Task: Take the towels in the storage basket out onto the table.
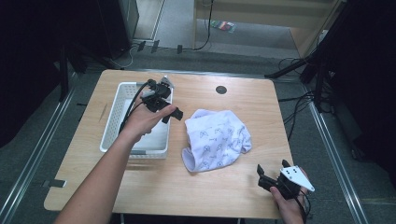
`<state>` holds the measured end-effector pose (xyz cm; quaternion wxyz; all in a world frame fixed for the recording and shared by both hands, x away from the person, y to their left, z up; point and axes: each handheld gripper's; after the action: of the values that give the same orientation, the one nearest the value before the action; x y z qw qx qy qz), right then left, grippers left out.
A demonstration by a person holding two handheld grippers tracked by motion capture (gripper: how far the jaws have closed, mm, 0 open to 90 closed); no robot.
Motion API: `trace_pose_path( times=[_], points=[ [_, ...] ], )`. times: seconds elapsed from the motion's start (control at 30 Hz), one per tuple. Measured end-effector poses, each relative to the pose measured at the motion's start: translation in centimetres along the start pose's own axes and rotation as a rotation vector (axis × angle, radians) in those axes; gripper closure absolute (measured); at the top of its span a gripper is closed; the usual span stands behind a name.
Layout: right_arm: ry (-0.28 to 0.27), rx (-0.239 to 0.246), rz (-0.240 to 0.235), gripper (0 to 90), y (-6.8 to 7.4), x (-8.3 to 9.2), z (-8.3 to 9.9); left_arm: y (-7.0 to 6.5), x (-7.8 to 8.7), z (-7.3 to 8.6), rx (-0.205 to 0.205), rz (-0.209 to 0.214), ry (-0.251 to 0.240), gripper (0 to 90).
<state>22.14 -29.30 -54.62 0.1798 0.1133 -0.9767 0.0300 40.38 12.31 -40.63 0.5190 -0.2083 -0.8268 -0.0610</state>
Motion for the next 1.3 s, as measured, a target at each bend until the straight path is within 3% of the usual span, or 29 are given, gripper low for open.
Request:
trace_pose_path(
  times=[0.27,0.37,0.67,1.3],
  points=[
    [0.004,0.000,0.006,6.9,0.0,0.0,0.0,2.3,0.8,1.6,0.010,-0.020,-0.013,0.0],
    [0.004,0.000,0.009,7.1,0.0,0.0,0.0,3.5,1.1,2.5,0.024,-0.060,-0.013,0.0],
    [0.005,-0.002,0.010,7.2,0.0,0.0,0.0,5.7,2.3,4.4,0.040,-0.067,-0.029,0.0],
    [0.010,0.000,0.019,8.0,0.1,-0.1,0.0,10.3,4.7,10.0,0.142,-0.096,-0.099,0.0]
  ],
)
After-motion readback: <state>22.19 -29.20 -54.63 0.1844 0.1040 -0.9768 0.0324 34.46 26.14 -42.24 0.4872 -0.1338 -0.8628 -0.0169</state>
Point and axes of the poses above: each handheld gripper's, and its own axes: x roughly backward along the jaws, z roughly out of its underside, y roughly to its left, and after that the axes turned 3 degrees about -y, right-handed
